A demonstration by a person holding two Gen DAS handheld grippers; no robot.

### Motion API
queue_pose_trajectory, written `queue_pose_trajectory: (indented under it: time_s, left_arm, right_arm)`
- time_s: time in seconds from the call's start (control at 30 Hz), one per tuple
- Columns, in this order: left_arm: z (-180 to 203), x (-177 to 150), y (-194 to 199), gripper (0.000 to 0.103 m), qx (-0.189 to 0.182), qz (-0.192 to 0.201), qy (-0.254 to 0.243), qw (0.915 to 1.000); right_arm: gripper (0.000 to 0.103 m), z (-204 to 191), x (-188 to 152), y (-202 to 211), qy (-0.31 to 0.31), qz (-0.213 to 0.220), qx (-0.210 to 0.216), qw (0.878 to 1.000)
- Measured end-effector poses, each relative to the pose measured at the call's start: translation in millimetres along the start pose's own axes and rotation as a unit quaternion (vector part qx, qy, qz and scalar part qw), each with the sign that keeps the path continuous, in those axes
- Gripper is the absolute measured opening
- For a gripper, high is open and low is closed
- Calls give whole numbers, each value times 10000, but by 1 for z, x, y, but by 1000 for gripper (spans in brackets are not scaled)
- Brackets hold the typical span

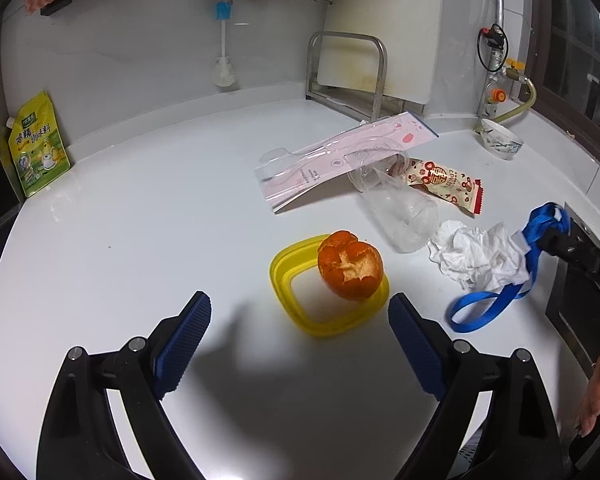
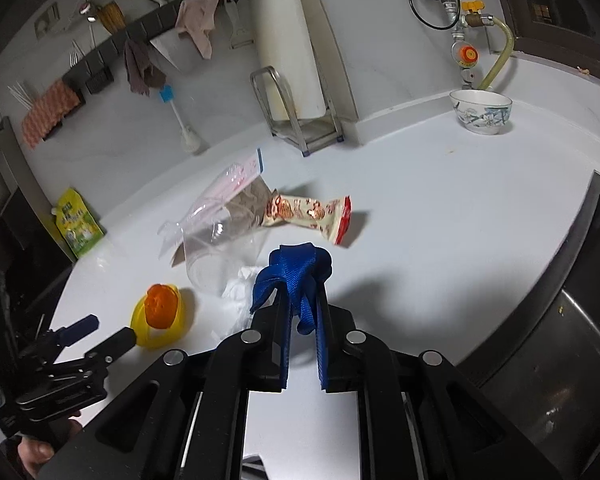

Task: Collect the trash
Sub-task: 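Grasp the orange peel on the yellow lid with the left tool while the right tool holds the strap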

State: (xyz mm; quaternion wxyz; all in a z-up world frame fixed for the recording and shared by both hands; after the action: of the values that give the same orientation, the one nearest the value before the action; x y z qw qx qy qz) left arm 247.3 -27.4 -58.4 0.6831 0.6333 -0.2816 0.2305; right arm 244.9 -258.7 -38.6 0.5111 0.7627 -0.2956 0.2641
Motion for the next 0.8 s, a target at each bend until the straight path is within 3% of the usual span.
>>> queue_pose_trajectory:
  time_s: [0.4,0.5,0.6,0.8]
  left_arm:
    - [27,15,-27,85,315,-200,-81,9993]
    - [31,17,-33,69,386,-279,-126,9988]
    - [32,16,-36,44,353,-338,-134,9987]
    - [33,19,-25,28,272,-201,-194,9992]
  right_arm:
    - [10,15,-2,8,-495,26,448,9978]
    - [10,16,-3,7,-565,-10,493,9972]
    - [10,14,-4,7,-564,1,525,9970]
    - [10,15,-5,11,-503,-9,427,9978]
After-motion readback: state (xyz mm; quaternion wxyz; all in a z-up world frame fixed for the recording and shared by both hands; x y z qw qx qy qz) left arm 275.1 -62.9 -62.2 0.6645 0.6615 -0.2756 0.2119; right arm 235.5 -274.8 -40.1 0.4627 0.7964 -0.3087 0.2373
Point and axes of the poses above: each gripper's, at about its wrist camera, not at the fingertips, and y roughly against the way its jaws point, z to its right, x to its top, the point moved 4 cm from there along -y, roughly the way its jaws point, and after that the axes turned 3 degrees about -z, right-handed, at the moved point
